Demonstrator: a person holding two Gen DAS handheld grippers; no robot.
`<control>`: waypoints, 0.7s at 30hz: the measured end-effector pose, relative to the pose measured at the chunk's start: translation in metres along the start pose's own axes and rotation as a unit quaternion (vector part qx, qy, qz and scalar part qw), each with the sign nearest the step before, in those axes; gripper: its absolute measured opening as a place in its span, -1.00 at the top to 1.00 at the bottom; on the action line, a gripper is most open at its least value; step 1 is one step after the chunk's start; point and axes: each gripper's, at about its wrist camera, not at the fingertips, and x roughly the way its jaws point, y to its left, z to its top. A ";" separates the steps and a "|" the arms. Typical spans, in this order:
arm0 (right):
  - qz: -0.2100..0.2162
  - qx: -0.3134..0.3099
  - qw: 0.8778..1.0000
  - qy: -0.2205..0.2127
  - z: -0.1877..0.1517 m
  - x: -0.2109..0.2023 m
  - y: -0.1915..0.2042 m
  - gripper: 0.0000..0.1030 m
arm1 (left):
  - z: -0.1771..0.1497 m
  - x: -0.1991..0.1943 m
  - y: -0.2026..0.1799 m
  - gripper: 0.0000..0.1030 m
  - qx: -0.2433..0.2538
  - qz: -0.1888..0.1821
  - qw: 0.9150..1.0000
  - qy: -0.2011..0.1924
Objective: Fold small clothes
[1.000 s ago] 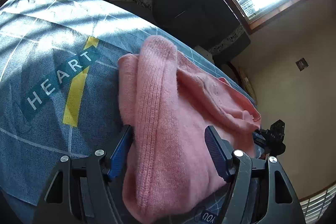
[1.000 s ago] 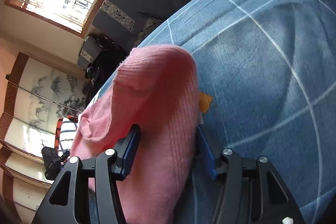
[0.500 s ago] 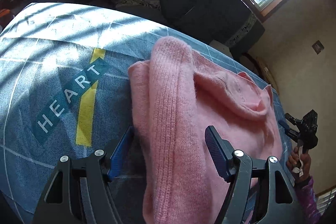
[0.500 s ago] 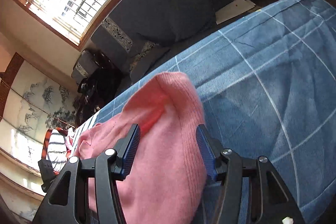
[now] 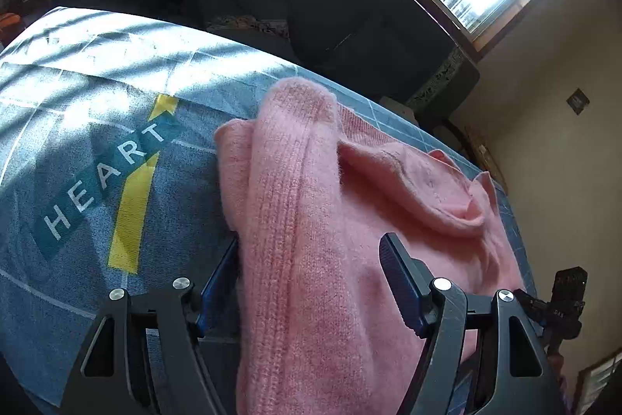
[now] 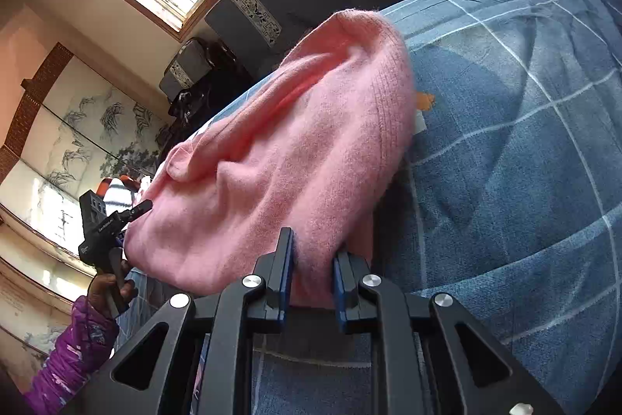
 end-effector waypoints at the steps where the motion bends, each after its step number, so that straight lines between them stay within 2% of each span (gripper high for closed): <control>1: 0.008 0.003 1.000 0.009 0.001 0.005 0.000 0.58 | -0.001 0.000 0.000 -0.38 -0.010 -0.013 1.000 -0.004; 3: 0.012 -0.001 1.000 0.011 -0.004 0.010 0.004 0.54 | -0.001 0.000 0.000 -0.42 -0.014 -0.020 1.000 -0.018; 5: 0.012 -0.011 1.000 0.022 -0.009 0.013 0.004 0.53 | -0.001 0.003 -0.001 -0.43 -0.011 0.002 1.000 -0.018; 7: 0.011 -0.003 1.000 0.028 -0.009 0.015 0.003 0.69 | -0.002 0.004 0.000 -0.43 -0.003 0.027 0.999 -0.020; 8: 0.011 -0.003 1.000 0.028 -0.009 0.015 0.003 0.71 | -0.003 0.004 0.001 -0.43 -0.004 0.031 0.999 -0.019; 16: 0.022 0.001 0.999 0.038 -0.009 -0.011 0.001 0.77 | -0.007 -0.018 0.005 -0.43 -0.014 0.016 1.000 -0.012; 21: 0.028 -0.001 0.998 0.048 -0.014 -0.027 0.003 0.77 | -0.023 -0.032 0.007 -0.43 -0.022 0.009 1.000 -0.005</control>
